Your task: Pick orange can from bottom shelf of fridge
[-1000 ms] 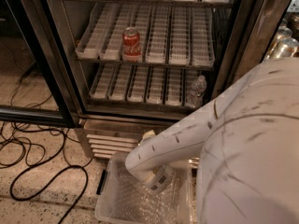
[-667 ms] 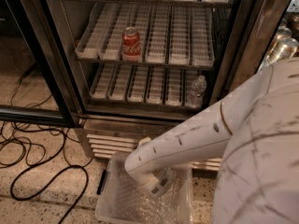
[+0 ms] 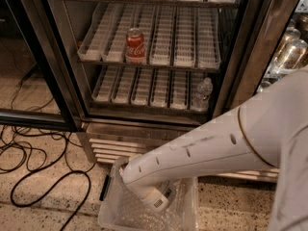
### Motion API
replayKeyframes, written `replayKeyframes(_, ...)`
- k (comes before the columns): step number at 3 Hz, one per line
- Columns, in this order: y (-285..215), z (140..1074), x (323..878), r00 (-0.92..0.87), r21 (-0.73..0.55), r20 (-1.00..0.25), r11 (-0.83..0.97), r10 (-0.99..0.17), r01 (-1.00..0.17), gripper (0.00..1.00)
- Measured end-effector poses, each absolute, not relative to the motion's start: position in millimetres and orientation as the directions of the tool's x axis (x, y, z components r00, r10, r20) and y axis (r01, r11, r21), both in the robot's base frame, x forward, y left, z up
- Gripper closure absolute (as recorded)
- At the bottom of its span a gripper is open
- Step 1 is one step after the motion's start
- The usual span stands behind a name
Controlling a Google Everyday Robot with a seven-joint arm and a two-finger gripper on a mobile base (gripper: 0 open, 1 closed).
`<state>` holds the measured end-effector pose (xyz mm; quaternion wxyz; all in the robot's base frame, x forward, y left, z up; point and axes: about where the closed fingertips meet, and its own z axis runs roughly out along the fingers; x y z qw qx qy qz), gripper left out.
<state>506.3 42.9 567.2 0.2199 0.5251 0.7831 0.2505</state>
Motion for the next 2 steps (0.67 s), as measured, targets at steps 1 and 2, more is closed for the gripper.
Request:
replayKeyframes(1,67.6,569.9,482.6,-0.357,0.608,0.018,0.274,0.934,0.745,1.0)
replayKeyframes(2,70.2,569.9,481.0,-0.36,0.607,0.024,0.272,0.933,0.747,1.0)
